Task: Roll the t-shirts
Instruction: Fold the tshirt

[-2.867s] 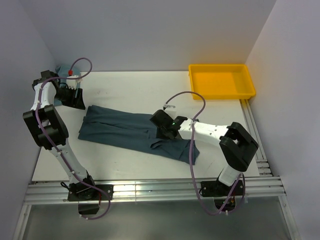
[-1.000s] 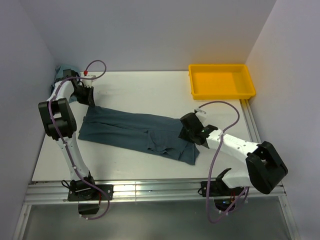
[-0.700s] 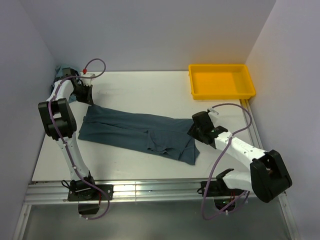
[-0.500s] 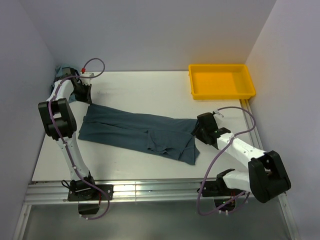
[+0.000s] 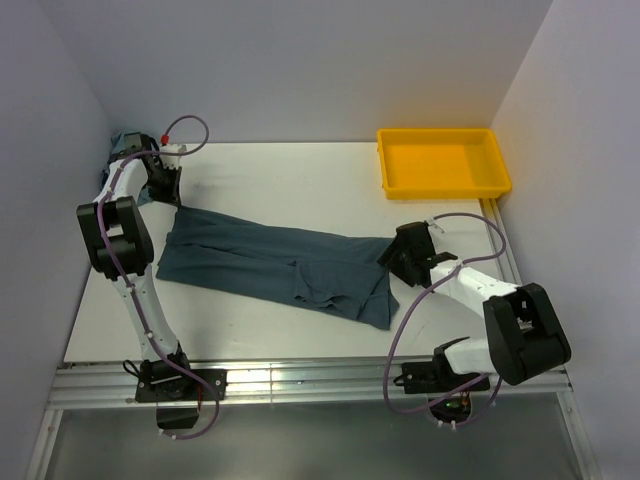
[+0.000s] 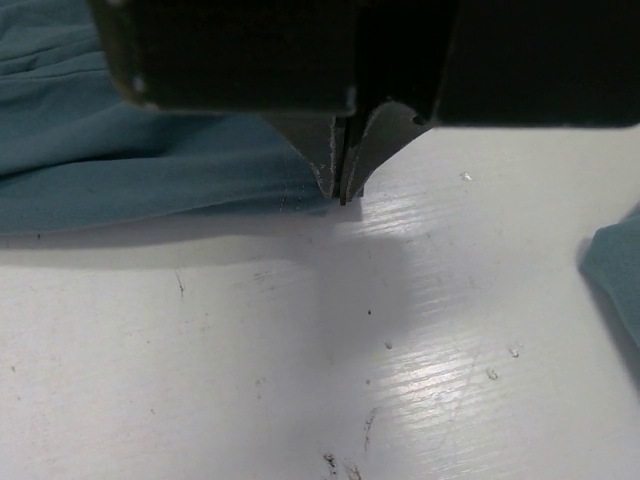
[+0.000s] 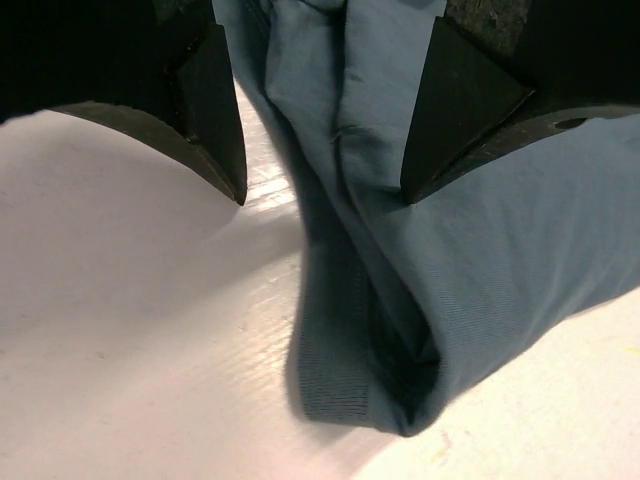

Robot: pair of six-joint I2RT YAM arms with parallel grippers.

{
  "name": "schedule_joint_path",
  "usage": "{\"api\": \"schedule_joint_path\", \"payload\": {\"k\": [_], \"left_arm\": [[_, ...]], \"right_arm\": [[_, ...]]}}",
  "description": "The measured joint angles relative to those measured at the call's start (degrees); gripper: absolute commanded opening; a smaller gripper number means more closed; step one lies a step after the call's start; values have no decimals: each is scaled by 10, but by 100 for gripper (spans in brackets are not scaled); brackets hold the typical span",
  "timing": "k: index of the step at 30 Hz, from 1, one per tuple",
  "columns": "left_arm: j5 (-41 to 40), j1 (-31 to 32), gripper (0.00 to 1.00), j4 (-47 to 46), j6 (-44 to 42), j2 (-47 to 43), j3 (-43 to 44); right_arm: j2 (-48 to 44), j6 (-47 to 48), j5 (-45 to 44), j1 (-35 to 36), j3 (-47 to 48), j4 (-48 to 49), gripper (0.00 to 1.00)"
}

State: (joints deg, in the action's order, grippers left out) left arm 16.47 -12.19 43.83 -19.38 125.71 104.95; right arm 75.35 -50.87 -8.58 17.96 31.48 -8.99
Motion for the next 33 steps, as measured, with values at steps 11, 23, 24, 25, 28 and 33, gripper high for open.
{"api": "schedule_joint_path", "payload": {"k": [11,23,24,25,28,33], "left_arm": [[-17,0,2,1,16,32,23],[-7,0,56,4,6,16,23],[-5,0,57,6,6,8,23],[-2,0,57,9,5,-3,23],[3,0,56,15,-5,-46,21],[17,-6,57,20,-30,-141,-14]], "right_arm": [[14,11,22,4,0,22,58],[101,28,8,37,91,-47,0],[104,30,4,37,100,-64,0],[107,31,-1,37,110,-80,0],[120,39,-32,38,159,-155,0],[146,50,-91,39,247,-257,0]]}}
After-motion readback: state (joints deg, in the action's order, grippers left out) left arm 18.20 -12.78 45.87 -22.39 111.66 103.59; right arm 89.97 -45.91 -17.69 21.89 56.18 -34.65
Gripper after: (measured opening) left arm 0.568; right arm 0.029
